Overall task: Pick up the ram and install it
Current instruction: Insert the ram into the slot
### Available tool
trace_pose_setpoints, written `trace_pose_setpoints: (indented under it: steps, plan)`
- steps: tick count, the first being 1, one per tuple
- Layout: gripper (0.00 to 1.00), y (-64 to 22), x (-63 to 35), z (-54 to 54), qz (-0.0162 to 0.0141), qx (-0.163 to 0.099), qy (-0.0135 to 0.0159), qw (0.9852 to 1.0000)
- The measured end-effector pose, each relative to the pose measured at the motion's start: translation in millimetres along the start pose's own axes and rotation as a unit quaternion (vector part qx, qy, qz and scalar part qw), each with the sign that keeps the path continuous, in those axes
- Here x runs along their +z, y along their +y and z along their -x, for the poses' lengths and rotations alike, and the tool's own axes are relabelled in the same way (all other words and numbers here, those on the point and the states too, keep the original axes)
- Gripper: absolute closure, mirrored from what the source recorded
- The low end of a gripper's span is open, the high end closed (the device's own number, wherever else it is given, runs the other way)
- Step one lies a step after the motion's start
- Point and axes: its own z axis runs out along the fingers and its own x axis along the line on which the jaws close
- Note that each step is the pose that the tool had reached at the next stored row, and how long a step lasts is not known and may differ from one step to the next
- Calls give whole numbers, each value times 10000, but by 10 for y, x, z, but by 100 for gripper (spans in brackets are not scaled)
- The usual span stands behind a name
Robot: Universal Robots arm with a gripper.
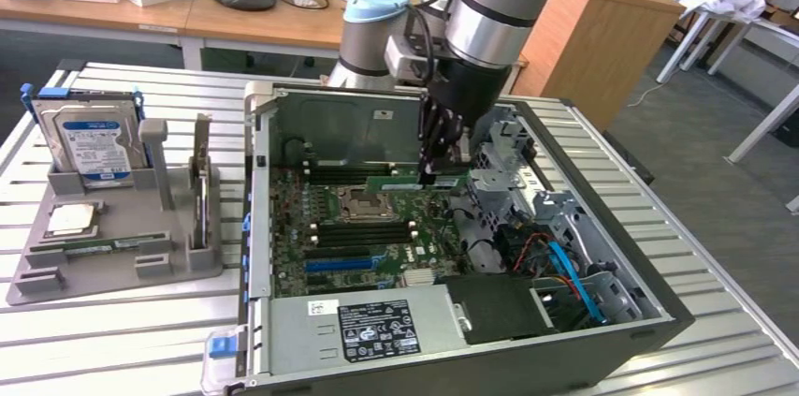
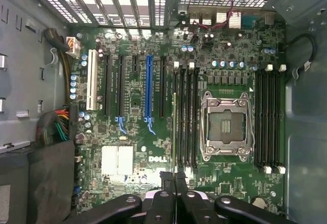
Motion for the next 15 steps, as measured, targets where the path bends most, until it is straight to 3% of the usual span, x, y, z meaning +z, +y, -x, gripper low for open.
trace_pose_setpoints:
  steps: [15]
  plan:
    - [89, -6, 113, -1, 0, 0, 0, 10000]
